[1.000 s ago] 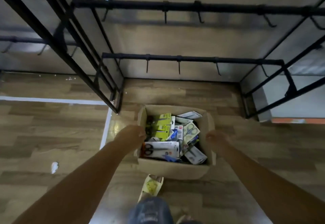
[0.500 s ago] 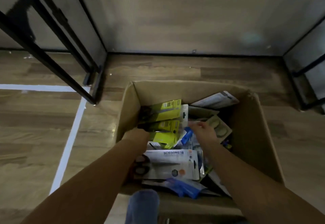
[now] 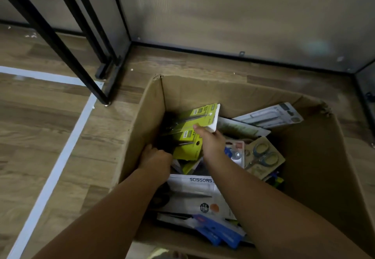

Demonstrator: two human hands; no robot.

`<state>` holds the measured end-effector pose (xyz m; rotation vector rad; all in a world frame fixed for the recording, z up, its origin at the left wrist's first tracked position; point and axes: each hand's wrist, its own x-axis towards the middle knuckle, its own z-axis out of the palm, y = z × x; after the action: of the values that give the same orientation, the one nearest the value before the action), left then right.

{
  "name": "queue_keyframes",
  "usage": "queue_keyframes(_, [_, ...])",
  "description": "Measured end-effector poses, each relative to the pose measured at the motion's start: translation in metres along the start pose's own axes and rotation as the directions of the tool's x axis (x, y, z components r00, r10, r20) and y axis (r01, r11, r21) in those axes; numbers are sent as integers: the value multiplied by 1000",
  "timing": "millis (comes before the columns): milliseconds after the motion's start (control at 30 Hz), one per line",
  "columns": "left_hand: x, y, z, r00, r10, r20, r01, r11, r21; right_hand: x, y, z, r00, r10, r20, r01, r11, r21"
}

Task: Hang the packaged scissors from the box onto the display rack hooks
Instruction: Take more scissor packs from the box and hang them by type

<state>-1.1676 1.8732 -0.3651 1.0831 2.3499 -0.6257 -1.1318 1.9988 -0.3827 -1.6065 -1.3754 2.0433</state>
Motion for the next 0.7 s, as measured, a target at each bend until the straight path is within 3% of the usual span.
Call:
queue_keyframes(167, [-1, 1, 6, 999, -30, -10, 29, 997, -77, 13, -8, 10, 992, 123, -7, -124, 990, -72])
queue_keyframes(300, [-8, 2, 7, 1000, -10, 26, 13, 995, -96, 14, -10, -7, 995, 99, -2, -98, 991, -86])
queue_keyframes(433, [-14, -1, -3, 999, -28, 22, 33, 958, -285, -1, -22, -31, 999, 34, -38, -36, 998, -52])
queue_keyframes(600, [-45, -8, -38, 991, -87, 104, 134, 753, -644, -54, -74, -72, 992, -105, -71, 102, 994, -49])
queue_keyframes(700, [-81, -9, -81, 983, -144, 112, 177, 614, -769, -103, -127, -93, 983, -164, -78, 156, 982, -104])
